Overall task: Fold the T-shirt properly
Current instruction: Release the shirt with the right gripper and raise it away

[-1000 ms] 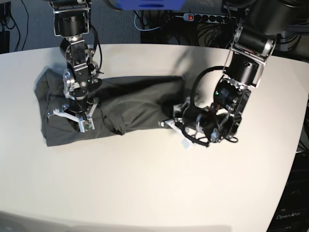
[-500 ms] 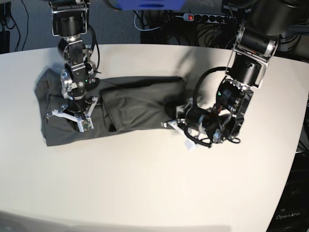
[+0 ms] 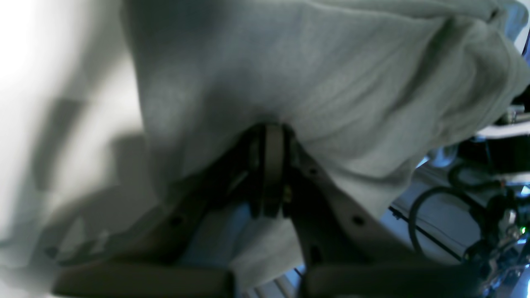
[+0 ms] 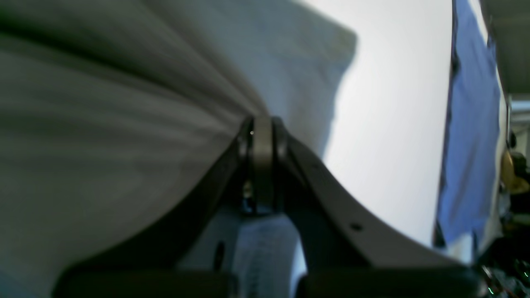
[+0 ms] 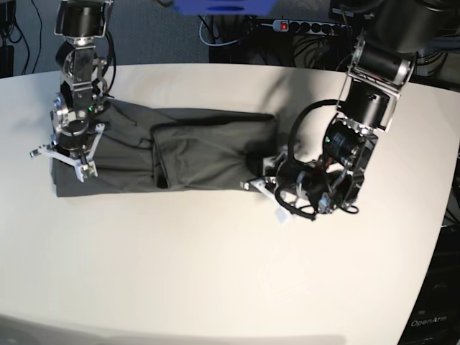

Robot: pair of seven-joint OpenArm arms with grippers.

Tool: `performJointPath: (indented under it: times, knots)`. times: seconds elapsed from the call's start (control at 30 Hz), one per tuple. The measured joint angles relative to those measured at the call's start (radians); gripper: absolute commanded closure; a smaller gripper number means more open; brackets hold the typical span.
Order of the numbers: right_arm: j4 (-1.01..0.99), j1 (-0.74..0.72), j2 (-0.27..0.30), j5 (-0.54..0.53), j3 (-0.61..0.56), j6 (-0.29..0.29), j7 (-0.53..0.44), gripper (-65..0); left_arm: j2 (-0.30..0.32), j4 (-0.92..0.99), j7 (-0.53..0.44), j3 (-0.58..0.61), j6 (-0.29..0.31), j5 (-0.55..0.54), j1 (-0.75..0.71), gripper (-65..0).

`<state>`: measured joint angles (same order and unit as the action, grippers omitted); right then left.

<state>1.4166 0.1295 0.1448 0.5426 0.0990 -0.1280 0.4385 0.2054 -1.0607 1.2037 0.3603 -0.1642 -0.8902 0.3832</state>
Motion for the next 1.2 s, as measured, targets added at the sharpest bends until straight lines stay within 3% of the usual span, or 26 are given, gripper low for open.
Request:
performJointPath:
  times: [0.13,0.23,0.4,0.63,0.73,1.13,1.2]
  knots:
    - [0.127,0.043,0.017,0.003,0.0,-0.014,0.092,-0.1,0.0,0.0,-0.008,0.0,0.0,0.007,0.001,-1.9]
    - [0.203,0.018,0.024,0.007,0.005,-0.124,0.127,-0.1,0.0,0.0,-0.006,-0.003,0.0,0.006,-0.001,-1.9]
    - [0.297,0.022,0.056,0.002,-0.001,-0.166,0.157,-0.1,-0.002,0.0,-0.011,-0.004,0.0,0.006,-0.002,-1.9]
    - [0.33,-0.053,0.138,0.006,0.006,-0.481,0.259,-0.1,-0.003,0.0,-0.007,-0.004,-0.001,0.009,-0.001,-1.9]
    - [0.331,-0.099,0.159,0.006,0.04,-0.586,0.27,-0.1,-0.002,0.0,-0.006,-0.004,-0.001,0.008,-0.001,-1.9]
    - [0.209,-0.265,0.168,0.007,0.159,-0.575,0.287,-0.1,0.0,0.0,-0.008,-0.004,-0.001,0.006,-0.001,-1.9]
    - [0.202,-0.271,0.149,0.005,0.173,-0.527,0.283,-0.1,0.0,-0.001,-0.007,-0.004,-0.001,0.007,-0.001,-1.9]
